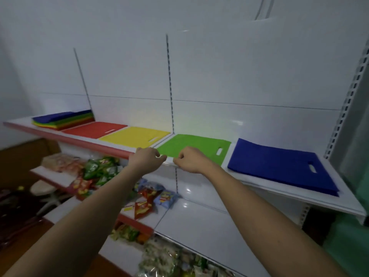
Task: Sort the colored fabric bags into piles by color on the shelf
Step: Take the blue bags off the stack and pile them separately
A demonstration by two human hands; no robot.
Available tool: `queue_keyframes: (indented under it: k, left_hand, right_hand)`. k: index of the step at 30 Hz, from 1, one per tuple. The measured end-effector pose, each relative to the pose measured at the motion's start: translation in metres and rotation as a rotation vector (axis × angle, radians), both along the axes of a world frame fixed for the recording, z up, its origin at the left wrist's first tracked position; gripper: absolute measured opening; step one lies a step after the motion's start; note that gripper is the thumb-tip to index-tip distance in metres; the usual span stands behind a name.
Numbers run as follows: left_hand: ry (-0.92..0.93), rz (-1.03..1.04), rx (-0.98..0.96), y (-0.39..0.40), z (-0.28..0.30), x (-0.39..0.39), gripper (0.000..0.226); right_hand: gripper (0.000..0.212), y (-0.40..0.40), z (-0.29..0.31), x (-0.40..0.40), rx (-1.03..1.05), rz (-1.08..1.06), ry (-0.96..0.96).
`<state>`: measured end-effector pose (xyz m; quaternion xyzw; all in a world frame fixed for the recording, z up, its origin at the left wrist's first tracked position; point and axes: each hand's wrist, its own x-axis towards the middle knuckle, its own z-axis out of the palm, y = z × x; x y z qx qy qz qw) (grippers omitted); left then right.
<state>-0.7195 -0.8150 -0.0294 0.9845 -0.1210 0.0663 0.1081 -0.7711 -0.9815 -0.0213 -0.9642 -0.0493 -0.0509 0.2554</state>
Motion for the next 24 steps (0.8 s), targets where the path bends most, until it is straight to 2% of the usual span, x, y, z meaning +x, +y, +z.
queue_keyframes:
  k: [4,12,19,24]
  left_hand:
    - [-0.029,0.084,-0.098,0.079,0.012,-0.005,0.043]
    - [-0.04,0.267,-0.179,0.249,0.017,-0.001,0.042]
    - [-0.051,0.429,0.032,0.373,0.002,0.012,0.035]
    - [-0.007,0.506,-0.014,0.441,-0.011,0.033,0.035]
  right_hand:
    - [0.036,0.078,0.014,0.021,0.032,0.135,-0.017]
    - [0.041,0.246,0.015,0.066,-0.027,0.324,0.017]
    - [0.043,0.367,0.009,0.107,-0.065,0.417,0.006]
    - [0.029,0.436,0.001,0.145,-0.056,0.457,0.031]
